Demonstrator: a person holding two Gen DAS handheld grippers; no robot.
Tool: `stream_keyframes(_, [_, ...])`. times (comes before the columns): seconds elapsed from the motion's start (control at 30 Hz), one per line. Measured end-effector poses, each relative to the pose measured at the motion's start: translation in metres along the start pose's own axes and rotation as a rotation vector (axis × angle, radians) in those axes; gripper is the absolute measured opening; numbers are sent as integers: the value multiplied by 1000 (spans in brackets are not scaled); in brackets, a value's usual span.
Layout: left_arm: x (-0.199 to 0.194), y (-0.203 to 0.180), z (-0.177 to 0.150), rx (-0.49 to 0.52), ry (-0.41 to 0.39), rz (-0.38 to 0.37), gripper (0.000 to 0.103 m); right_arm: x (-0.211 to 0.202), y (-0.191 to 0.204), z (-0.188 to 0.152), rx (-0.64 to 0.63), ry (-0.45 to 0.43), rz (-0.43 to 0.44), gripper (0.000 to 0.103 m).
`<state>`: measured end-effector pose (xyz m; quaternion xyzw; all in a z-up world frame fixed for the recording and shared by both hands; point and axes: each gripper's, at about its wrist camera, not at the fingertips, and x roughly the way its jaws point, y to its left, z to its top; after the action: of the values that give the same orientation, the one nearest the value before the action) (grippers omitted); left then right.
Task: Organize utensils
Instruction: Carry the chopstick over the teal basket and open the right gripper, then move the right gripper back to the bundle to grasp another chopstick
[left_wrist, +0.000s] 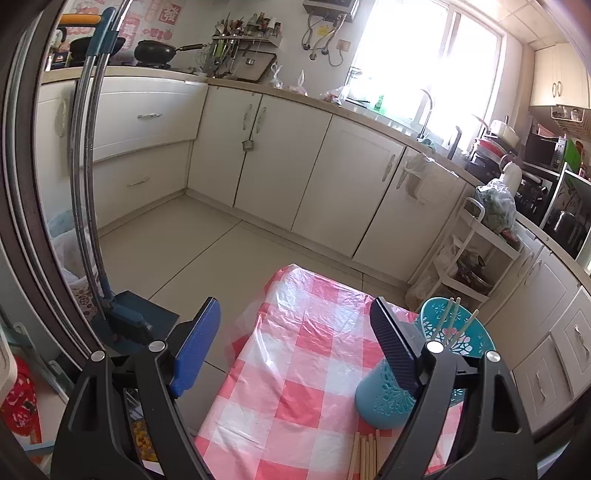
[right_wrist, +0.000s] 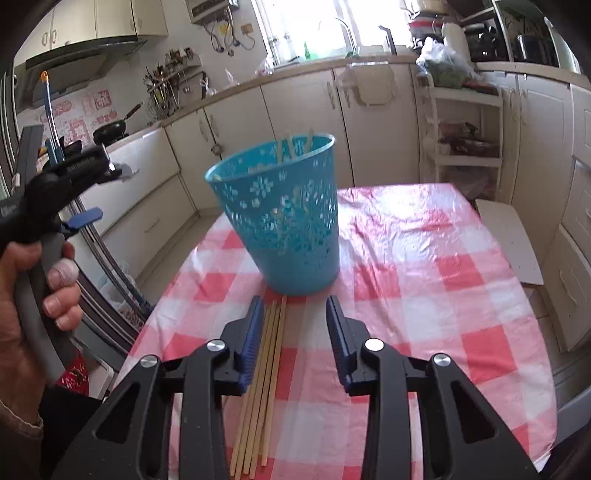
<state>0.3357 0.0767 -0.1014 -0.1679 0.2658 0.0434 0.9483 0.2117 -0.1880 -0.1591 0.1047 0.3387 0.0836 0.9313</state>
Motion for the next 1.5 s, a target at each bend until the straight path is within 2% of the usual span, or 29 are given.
stream_keyframes(0.13, [-2, 6, 1, -9, 0, 5, 79, 29, -1, -12, -1, 111, 5, 24])
stream_keyframes(0.27, [-1, 8, 2, -16, 5, 1, 80, 54, 1, -20, -9, 174, 8, 21])
stream_keyframes(0.67, [0, 4, 1, 2, 15, -5, 80, 99, 17, -17, -81, 243, -22, 15])
stream_keyframes(0.73, [1, 4, 0, 5, 18, -4, 80, 99, 16, -17, -83, 243, -27, 15])
stream_keyframes(0.87, [3, 1, -2, 16, 24, -3, 80, 99, 19, -19, -110, 243, -57, 6])
stream_keyframes(1.03, [5, 1, -8, 46, 43, 10, 80, 88, 9, -25, -73, 238, -88, 6])
stream_keyframes(1.13, [10, 0, -18, 85, 90, 23, 80, 73, -5, -32, -16, 233, -111, 6])
stream_keyframes(1.23, [20, -10, -41, 175, 188, 26, 80, 55, -18, -42, 30, 229, -128, 6])
stream_keyframes(1.33, [24, -25, -71, 265, 263, 21, 80, 42, -29, -48, 61, 238, -105, 6])
stream_keyframes(1.4, [22, -37, -93, 323, 304, 8, 80, 37, -35, -50, 66, 235, -85, 14])
stream_keyframes(1.5, [21, -50, -120, 392, 353, 0, 80, 34, -40, -49, 70, 225, -72, 15])
